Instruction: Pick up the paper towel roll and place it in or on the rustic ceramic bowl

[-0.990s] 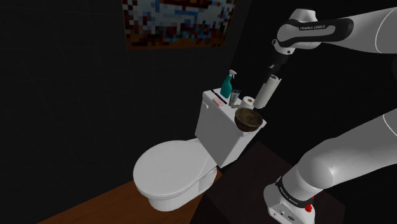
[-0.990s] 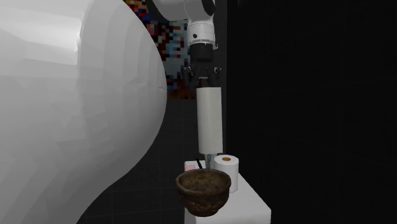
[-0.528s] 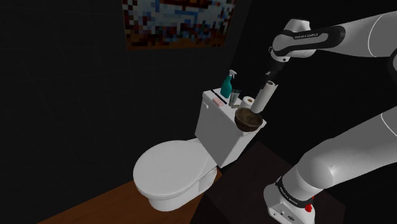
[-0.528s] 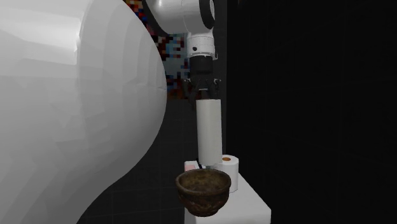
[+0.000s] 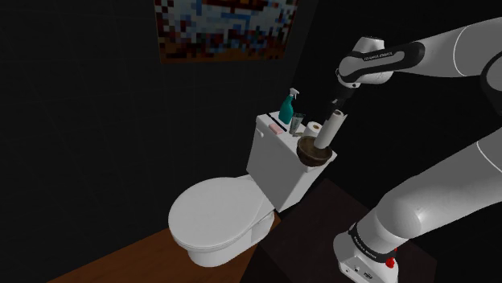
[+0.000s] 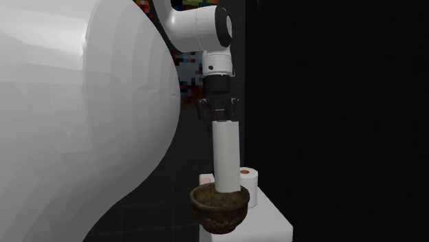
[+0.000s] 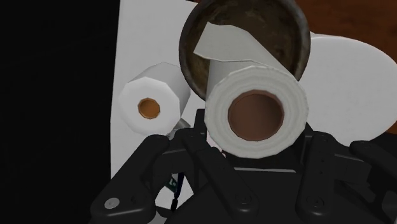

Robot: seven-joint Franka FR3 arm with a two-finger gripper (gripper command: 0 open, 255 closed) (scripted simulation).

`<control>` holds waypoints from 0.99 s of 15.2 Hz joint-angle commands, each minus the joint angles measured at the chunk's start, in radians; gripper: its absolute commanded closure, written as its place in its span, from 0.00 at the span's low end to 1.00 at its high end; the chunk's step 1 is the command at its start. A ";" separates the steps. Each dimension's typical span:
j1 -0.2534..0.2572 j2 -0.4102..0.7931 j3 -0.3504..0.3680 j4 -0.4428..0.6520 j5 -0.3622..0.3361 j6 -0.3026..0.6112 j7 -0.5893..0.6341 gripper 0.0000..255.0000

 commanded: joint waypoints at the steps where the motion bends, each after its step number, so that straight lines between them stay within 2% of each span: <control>1: 0.001 0.012 -0.002 -0.020 0.003 0.032 -0.001 1.00; 9: 0.001 0.015 -0.003 -0.023 0.004 0.037 -0.001 1.00; 10: 0.001 0.015 -0.003 -0.023 0.004 0.037 -0.001 0.00; 15: 0.001 0.015 -0.003 -0.023 0.004 0.037 -0.001 0.00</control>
